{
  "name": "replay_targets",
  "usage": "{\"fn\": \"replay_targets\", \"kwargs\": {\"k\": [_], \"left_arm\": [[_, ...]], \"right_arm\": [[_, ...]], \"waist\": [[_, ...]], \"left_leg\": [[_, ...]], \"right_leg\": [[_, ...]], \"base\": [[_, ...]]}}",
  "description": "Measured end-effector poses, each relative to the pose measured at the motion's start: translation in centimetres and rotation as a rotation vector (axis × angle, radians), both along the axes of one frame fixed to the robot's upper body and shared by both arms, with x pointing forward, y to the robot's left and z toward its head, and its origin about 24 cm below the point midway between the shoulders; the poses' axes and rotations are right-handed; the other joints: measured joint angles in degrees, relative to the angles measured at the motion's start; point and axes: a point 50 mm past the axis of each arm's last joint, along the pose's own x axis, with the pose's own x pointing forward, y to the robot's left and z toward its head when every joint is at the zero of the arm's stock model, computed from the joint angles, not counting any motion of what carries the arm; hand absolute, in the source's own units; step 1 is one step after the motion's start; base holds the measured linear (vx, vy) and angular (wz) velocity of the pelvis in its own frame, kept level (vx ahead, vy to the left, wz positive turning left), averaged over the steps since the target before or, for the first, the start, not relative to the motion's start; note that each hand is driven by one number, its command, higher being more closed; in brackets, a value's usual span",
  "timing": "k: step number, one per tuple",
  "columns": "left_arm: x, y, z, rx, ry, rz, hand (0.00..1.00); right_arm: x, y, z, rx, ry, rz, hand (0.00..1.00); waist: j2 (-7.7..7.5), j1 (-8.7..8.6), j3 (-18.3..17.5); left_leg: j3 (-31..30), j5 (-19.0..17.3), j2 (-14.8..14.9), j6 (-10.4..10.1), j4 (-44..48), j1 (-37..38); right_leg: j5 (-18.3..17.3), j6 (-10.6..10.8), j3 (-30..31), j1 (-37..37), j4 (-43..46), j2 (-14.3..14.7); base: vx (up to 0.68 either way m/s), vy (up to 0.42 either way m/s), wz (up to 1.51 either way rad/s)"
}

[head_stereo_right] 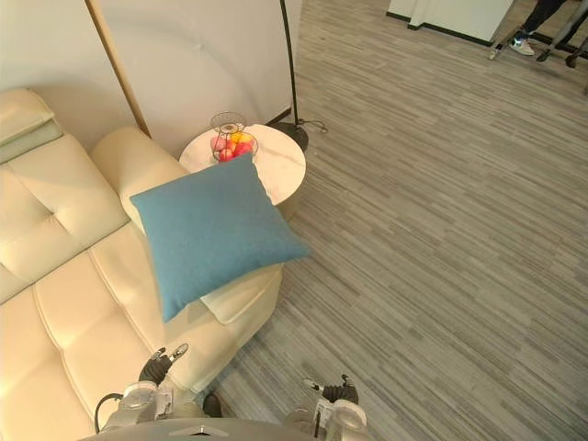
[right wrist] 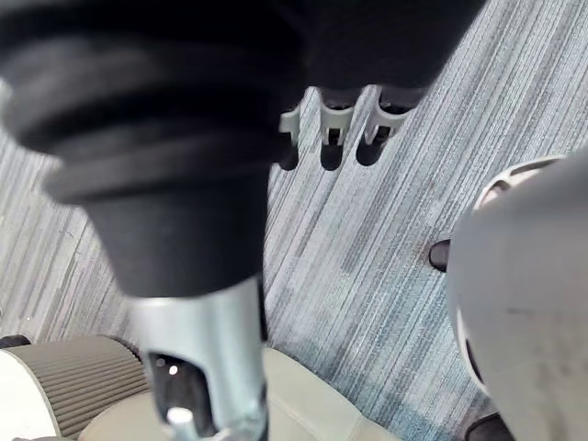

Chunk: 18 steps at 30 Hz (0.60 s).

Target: Pick up cushions and gather them together orderly.

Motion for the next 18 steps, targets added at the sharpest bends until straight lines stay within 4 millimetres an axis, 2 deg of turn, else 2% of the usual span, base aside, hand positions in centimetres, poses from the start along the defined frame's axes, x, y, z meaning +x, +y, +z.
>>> {"fn": "replay_targets", "kwargs": {"k": [2, 5, 8, 9, 12, 13, 14, 15, 17, 18], "left_arm": [[-0.1, 0.3, 0.0, 0.007, 0.006, -0.007, 0.00], [-0.4, 0.5, -0.2, 0.012, 0.020, -0.009, 0.00], [-0.6, 0.8, -0.3, 0.022, 0.028, -0.020, 0.00], [-1.0, 1.2, -0.4, 0.033, 0.044, -0.016, 0.00], [-1.1, 1.5, -0.4, 0.043, 0.046, -0.012, 0.00], [-1.2, 1.8, -0.4, 0.048, 0.049, -0.011, 0.00], [-1.3, 2.2, -0.4, 0.057, 0.051, -0.009, 0.00], [-1.4, 2.0, -0.4, 0.050, 0.053, 0.001, 0.00], [-1.4, 1.5, -0.5, 0.032, 0.044, 0.032, 0.00], [-1.5, 1.3, -0.5, 0.029, 0.045, 0.036, 0.00]], "right_arm": [[-0.3, -0.1, -0.2, -0.003, 0.019, 0.009, 0.00], [-0.2, 0.0, -0.2, -0.011, 0.028, 0.040, 0.00], [0.2, 0.1, -0.1, -0.019, 0.020, 0.069, 0.00], [0.2, 0.4, -0.1, -0.011, 0.018, 0.069, 0.00], [0.3, 0.7, -0.2, -0.010, 0.019, 0.092, 0.00], [0.2, 0.8, -0.2, -0.008, 0.024, 0.098, 0.00], [0.1, 1.1, -0.3, 0.003, 0.029, 0.095, 0.00], [0.2, 0.9, -0.3, -0.001, 0.026, 0.094, 0.00], [0.0, 0.4, -0.3, -0.014, 0.035, 0.098, 0.00], [0.0, 0.3, -0.2, -0.014, 0.034, 0.095, 0.00]], "waist": [[-0.16, 0.07, 0.11], [-0.48, -0.32, 0.42], [-1.10, -0.63, 0.84], [-0.89, -0.93, 1.03], [-1.22, -1.20, 0.89], [-1.94, -1.33, 0.58], [-3.38, -1.44, 0.15], [-3.25, -1.63, -0.06], [-1.13, -0.80, -0.48], [-0.61, -0.69, -0.61]], "left_leg": [[0.11, 0.77, -0.25, 0.09, -2.22, 1.45], [0.11, 1.75, -0.88, 0.46, -4.52, 2.54], [-1.65, 2.00, -1.22, 0.55, -6.53, 3.83], [-3.67, 2.26, -0.77, 0.62, -6.89, 4.38], [-7.24, 2.49, -0.36, 0.26, -6.28, 2.79], [-8.29, 2.87, -0.95, -0.31, -6.62, 1.87], [-9.63, 3.75, -2.27, -0.86, -7.14, 1.84], [-10.29, 4.57, -2.24, -0.96, -8.24, 2.56], [-10.80, 6.16, -0.71, -1.83, -9.33, 2.39], [-10.95, 6.23, -0.33, -1.95, -9.34, 2.45]], "right_leg": [[-0.02, 0.02, 0.13, -0.16, 0.93, -0.26], [-0.75, 0.67, 0.66, -2.73, 7.23, -1.80], [-0.56, 0.41, 4.25, -5.74, 15.21, -2.98], [-1.29, -0.81, 7.69, -7.03, 17.17, -2.43], [-2.90, -0.48, 13.58, -6.85, 11.82, 0.15], [-2.53, -0.07, 15.39, -6.19, 7.71, 0.36], [-0.74, 1.34, 16.11, -6.16, 5.44, -0.68], [-1.04, 1.48, 14.97, -5.69, 5.42, -0.68], [-0.93, 1.36, 13.67, -4.94, 3.77, 0.78], [-0.70, 1.33, 13.17, -4.28, 2.83, 1.21]], "base": [[-0.06, 0.013, -0.07], [-0.12, 0.007, -0.03], [-0.10, 0.010, 0.28], [-0.03, -0.027, 0.41], [-0.06, -0.049, 0.65], [-0.06, -0.093, 0.76], [-0.02, -0.114, 0.75], [0.06, -0.145, 0.63], [0.07, -0.107, 0.27], [0.07, -0.081, 0.14]]}}
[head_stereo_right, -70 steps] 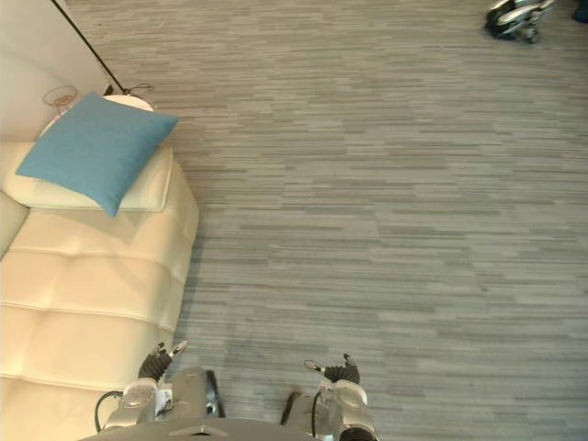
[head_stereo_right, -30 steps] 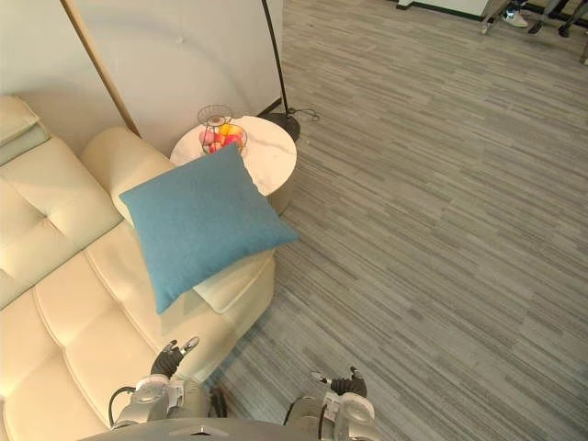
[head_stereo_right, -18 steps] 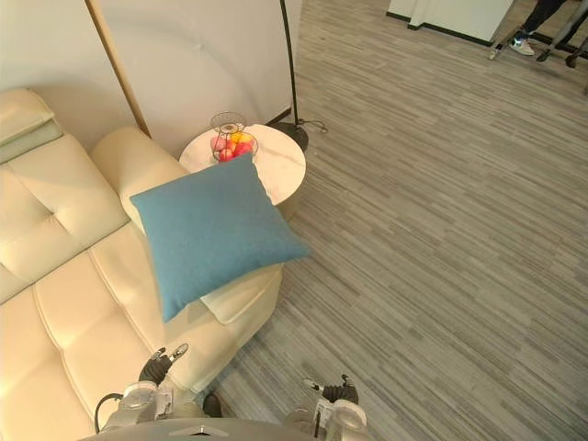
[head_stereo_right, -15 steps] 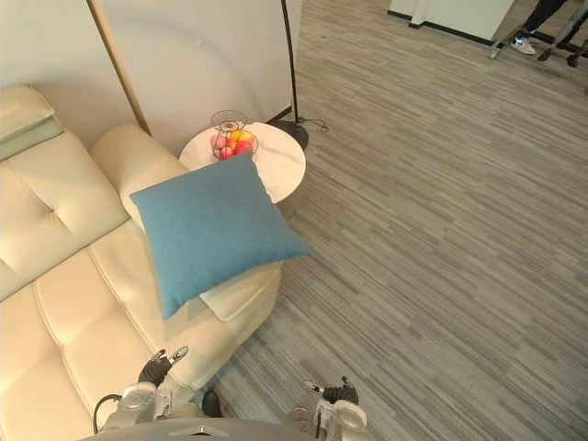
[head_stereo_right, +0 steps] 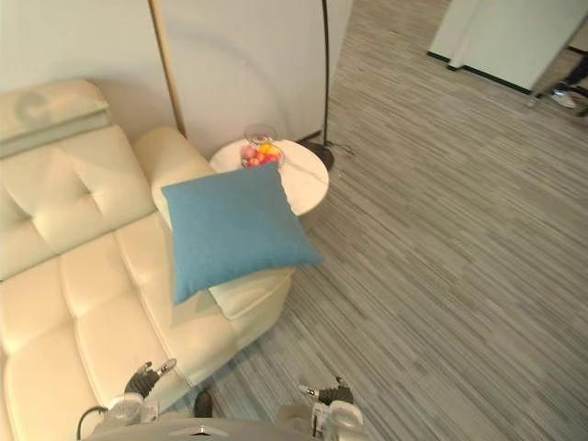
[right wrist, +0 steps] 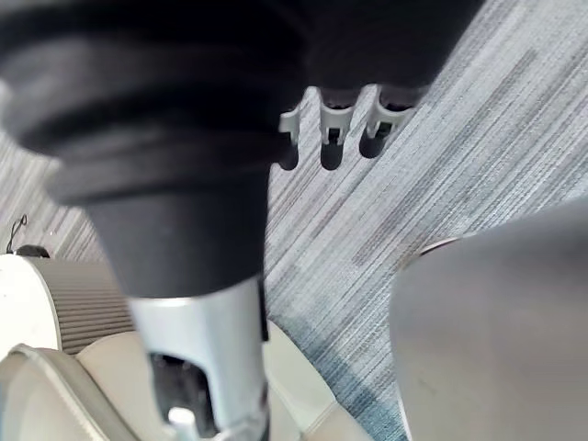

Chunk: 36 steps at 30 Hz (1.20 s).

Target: Pick up cushions and gather them together orderly.

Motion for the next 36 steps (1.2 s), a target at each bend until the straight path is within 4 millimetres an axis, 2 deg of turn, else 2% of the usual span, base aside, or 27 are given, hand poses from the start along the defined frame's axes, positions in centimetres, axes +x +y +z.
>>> {"fn": "replay_targets", "kwargs": {"k": [1, 2, 9, 14, 18, 20, 21, 22, 26, 30, 32, 36], "left_arm": [[-0.3, -0.2, -0.1, -0.004, 0.005, 0.004, 0.00], [-0.6, -0.2, -0.2, -0.004, 0.010, 0.005, 0.00], [-0.6, 0.8, -0.1, 0.023, 0.015, -0.011, 0.00], [-0.3, 1.0, 0.1, 0.024, 0.001, -0.006, 0.00], [1.1, 1.6, 1.0, 0.035, -0.073, 0.009, 0.00], [2.4, 2.5, 2.0, 0.059, -0.141, 0.018, 0.00], [2.6, 2.7, 2.2, 0.062, -0.152, 0.023, 0.00], [3.3, 3.4, 2.9, 0.079, -0.194, 0.040, 0.00], [5.6, 4.9, 5.2, 0.135, -0.318, 0.040, 0.00], [8.5, 5.1, 7.6, 0.143, -0.448, 0.046, 0.00], [9.7, 4.9, 8.6, 0.139, -0.500, 0.045, 0.00], [12.8, 3.9, 11.2, 0.141, -0.624, 0.018, 0.00]], "right_arm": [[0.1, -0.1, 0.0, -0.003, -0.002, 0.002, 0.00], [0.0, -0.1, 0.0, -0.003, -0.002, 0.001, 0.00], [-0.1, 0.1, -0.1, 0.005, 0.010, -0.006, 0.00], [2.4, -1.0, 1.4, -0.040, -0.100, -0.011, 0.00], [5.5, -4.8, 4.9, -0.174, -0.279, -0.028, 0.00], [7.1, -7.9, 7.9, -0.286, -0.387, -0.046, 0.00], [7.3, -8.4, 8.4, -0.302, -0.402, -0.046, 0.00], [8.1, -9.9, 10.0, -0.354, -0.453, -0.054, 0.00], [10.1, -11.9, 13.9, -0.462, -0.576, -0.028, 0.00], [13.0, -12.0, 16.8, -0.492, -0.686, -0.014, 0.00], [14.2, -11.4, 18.3, -0.502, -0.753, 0.001, 0.00], [17.9, -9.3, 22.9, -0.533, -0.916, 0.111, 0.00]], "waist": [[0.57, -0.25, -0.34], [0.47, -0.33, -0.41], [-1.37, -0.27, -1.46], [-1.31, -0.82, -1.42], [-0.98, -1.14, -1.38], [-0.51, -1.24, -1.48], [-0.45, -1.28, -1.50], [-0.23, -1.56, -1.61], [-0.05, -2.36, -1.65], [0.23, -2.55, -1.38], [0.60, -2.50, -0.33], [2.12, -1.96, 1.52]], "left_leg": [[-1.01, 0.01, 0.72, -0.07, -0.01, 0.19], [-1.60, -0.05, 1.20, -0.24, -0.01, 0.33], [-3.27, 0.21, 1.04, -0.52, 0.34, 0.20], [-3.15, 0.21, 0.56, -0.52, 0.33, 0.13], [-3.15, 0.17, 0.61, -0.39, -0.03, -0.94], [-3.23, 0.10, 0.62, -0.49, -0.05, -2.35], [-3.23, 0.11, 0.62, -0.46, -0.05, -2.53], [-3.47, 0.16, 0.58, -0.34, -0.05, -3.33], [-4.75, 0.81, 0.25, -0.49, -0.04, -5.18], [-6.20, 2.07, 0.04, 0.09, 0.01, -7.88], [-6.59, 2.24, -0.07, 0.11, 0.23, -8.25], [-7.55, 3.32, -0.02, -0.22, 0.34, -10.76]], "right_leg": [[0.82, 0.23, -0.86, 2.06, -2.85, 0.93], [1.19, 0.15, -1.68, 3.39, -4.61, 1.50], [3.81, -0.41, -3.71, 6.96, -8.93, 2.25], [4.66, -0.46, -3.45, 7.60, -10.29, 1.95], [4.71, -0.36, -3.33, 6.26, -10.35, 1.93], [4.64, -0.41, -3.39, 5.07, -11.14, 1.97], [4.72, -0.35, -3.38, 4.95, -11.26, 1.97], [4.94, -0.26, -3.49, 4.77, -11.72, 2.00], [5.75, -0.04, -4.68, 4.21, -12.94, 1.94], [7.13, -0.06, -5.92, 2.44, -13.21, 1.93], [7.21, -0.13, -6.68, 2.48, -13.35, 1.91], [7.25, -0.21, -6.92, -0.21, -12.10, 1.74]], "base": [[0.09, -0.072, 0.23], [0.10, -0.065, 0.25], [0.12, -0.026, 0.16], [0.01, 0.010, 0.01], [-0.10, 0.009, 0.00], [-0.12, 0.018, 0.02], [-0.06, 0.011, 0.04], [-0.03, 0.005, 0.05], [-0.01, 0.000, 0.14], [0.03, -0.007, 0.17], [0.03, -0.008, 0.19], [-0.01, -0.007, 0.10]]}}
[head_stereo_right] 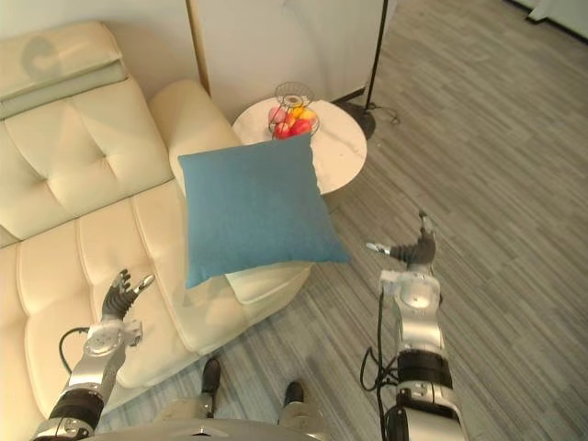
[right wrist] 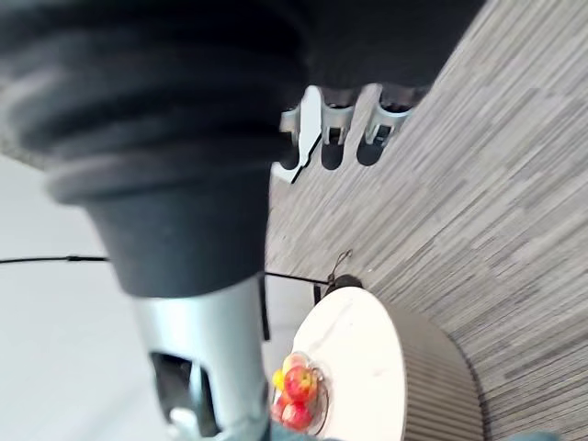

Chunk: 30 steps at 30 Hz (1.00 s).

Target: Pick up cushions and gather them together orderly.

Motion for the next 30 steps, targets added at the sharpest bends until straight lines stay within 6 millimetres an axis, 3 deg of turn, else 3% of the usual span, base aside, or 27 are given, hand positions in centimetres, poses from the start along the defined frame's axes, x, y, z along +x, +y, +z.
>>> {"fn": "replay_targets", "kwargs": {"k": [3, 7, 11, 16, 26, 27, 29, 30], "left_arm": [[2.5, -1.1, 2.0, -0.003, -0.080, -0.040, 0.00], [7.0, -2.6, 6.8, -0.004, -0.243, -0.071, 0.00], [9.9, -2.1, 11.1, 0.036, -0.359, -0.063, 0.00], [10.9, -1.7, 12.4, 0.070, -0.376, -0.057, 0.00], [14.3, -4.7, 17.6, 0.075, -0.468, -0.146, 0.00], [14.5, -5.3, 18.1, 0.072, -0.479, -0.158, 0.00], [15.0, -6.8, 19.2, 0.054, -0.509, -0.193, 0.00], [15.0, -7.3, 19.5, 0.053, -0.516, -0.206, 1.00]], "right_arm": [[2.2, 1.5, 3.2, -0.038, -0.092, 0.072, 0.00], [5.6, 4.8, 9.3, -0.078, -0.251, 0.194, 0.00], [7.4, 6.2, 13.1, -0.103, -0.328, 0.223, 0.00], [8.2, 6.9, 14.5, -0.095, -0.349, 0.231, 0.00], [9.7, 8.1, 16.3, -0.014, -0.351, 0.218, 0.00], [9.8, 8.4, 16.7, -0.001, -0.364, 0.224, 1.00], [9.8, 8.8, 17.5, 0.007, -0.387, 0.231, 1.00], [9.9, 8.9, 17.7, 0.011, -0.393, 0.235, 1.00]], "waist": [[0.65, 0.32, 2.11], [1.78, 0.42, 6.30], [1.83, 1.10, 9.54], [1.79, 1.33, 11.26], [1.69, 1.00, 15.69], [1.69, 0.92, 15.69], [1.63, 0.78, 15.73], [1.61, 0.77, 15.74]], "left_leg": [[-0.01, 1.64, 0.03, -0.46, 0.03, -2.55], [0.01, 3.74, 0.31, -0.11, 0.02, -7.32], [0.38, 4.72, 0.44, -0.43, 0.00, -10.50], [1.18, 5.86, 0.23, -0.54, 0.00, -12.88], [3.23, 7.93, 0.26, -1.06, -0.01, -19.37], [4.03, 7.93, 0.36, -1.06, -0.02, -20.24], [5.83, 8.20, 0.74, -0.90, -0.01, -21.90], [6.18, 8.41, 0.82, -0.95, -0.01, -22.22]], "right_leg": [[0.02, -0.26, 0.06, -3.37, 2.14, -0.25], [-0.26, -0.74, 0.51, -10.41, 7.09, -0.52], [-0.33, -0.84, 1.39, -15.70, 11.23, -0.90], [-0.50, -0.88, 2.11, -19.86, 14.52, -1.69], [-2.14, -1.67, 2.41, -29.81, 22.26, -3.37], [-2.22, -1.69, 2.66, -31.03, 22.78, -3.46], [-2.20, -1.69, 2.99, -33.01, 23.26, -3.51], [-2.20, -1.69, 3.07, -33.38, 23.36, -3.51]], "base": [[-0.09, 0.007, 0.04], [-0.17, 0.012, -0.03], [-0.16, 0.006, -0.04], [-0.08, -0.017, -0.05], [-0.06, -0.064, 0.02], [-0.03, -0.064, -0.06], [-0.03, -0.061, -0.06], [0.00, -0.037, -0.05]]}}
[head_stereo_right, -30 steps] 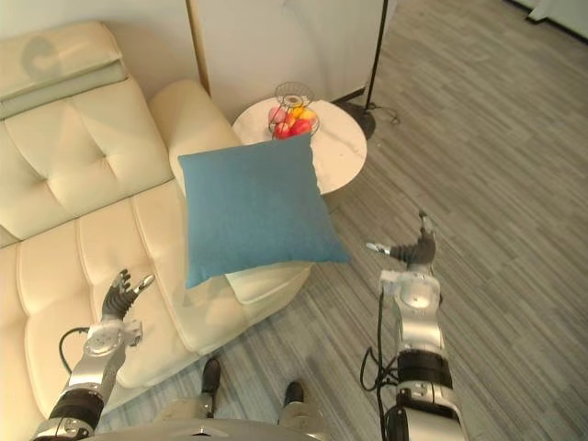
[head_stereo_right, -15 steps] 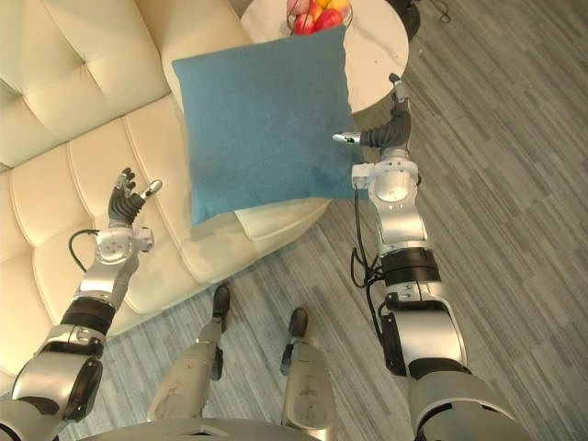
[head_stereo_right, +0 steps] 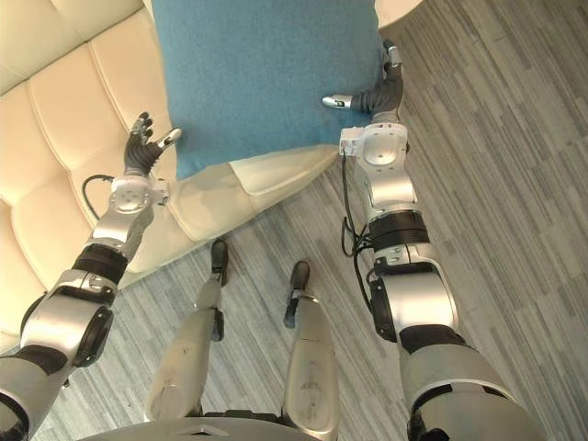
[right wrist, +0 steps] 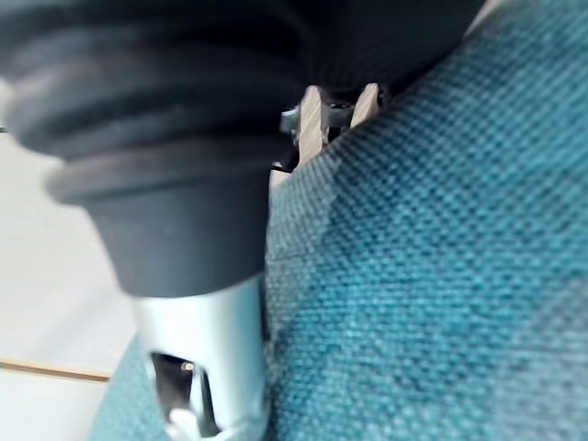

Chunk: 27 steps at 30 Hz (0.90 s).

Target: Pick up cushions and gather them together orderly.

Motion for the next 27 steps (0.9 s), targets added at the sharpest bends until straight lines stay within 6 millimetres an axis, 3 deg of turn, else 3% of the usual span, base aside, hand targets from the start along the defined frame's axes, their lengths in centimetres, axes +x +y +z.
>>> {"fn": "replay_targets", "kwargs": {"k": [3, 7, 14, 22, 27], "left_arm": [[0.2, -2.5, 1.0, 0.004, -0.024, -0.063, 1.00], [0.4, -3.7, 1.8, 0.005, -0.038, -0.088, 1.00], [0.4, -3.7, 2.2, -0.001, -0.042, -0.071, 1.00], [0.6, -2.9, 4.7, 0.000, -0.111, -0.064, 1.00], [0.6, -2.9, 4.9, 0.004, -0.117, -0.066, 1.00]], "right_arm": [[0.2, 1.5, 0.4, 0.019, -0.012, 0.032, 1.00], [0.3, 2.8, 0.8, 0.026, -0.021, 0.071, 1.00], [-0.4, 4.0, 2.2, 0.055, -0.077, 0.154, 1.00], [-1.0, 5.8, 4.2, 0.047, -0.146, 0.244, 1.00], [-1.3, 6.6, 4.4, 0.034, -0.170, 0.280, 1.00]], "waist": [[-0.30, -0.66, 0.19], [-0.36, -0.63, 0.23], [-0.36, -0.72, 0.23], [-0.36, -1.01, 0.23], [-0.36, -1.12, 0.23]], "left_leg": [[1.00, 0.48, 0.10, 0.15, 0.02, -0.79], [1.70, 0.34, 0.46, 0.14, 0.01, -1.43], [4.88, -0.02, 1.28, 0.27, 0.03, -1.79], [5.48, 0.22, 1.45, 0.54, 0.06, -1.64], [6.19, 0.34, 1.39, 0.66, 0.06, -0.50]], "right_leg": [[0.02, 0.00, 0.38, -0.94, -0.01, 0.00], [0.08, -0.08, 0.55, -1.78, -0.17, 0.21], [0.70, -0.14, 0.58, -1.79, -1.42, 0.50], [0.74, -0.16, 0.81, -1.77, -1.63, 0.69], [0.74, -0.16, 1.24, -0.92, -1.60, 0.69]], "base": [[0.02, -0.038, -0.06], [0.03, -0.052, -0.07], [0.03, -0.031, -0.04], [0.04, -0.031, -0.02], [0.05, -0.041, -0.04]]}}
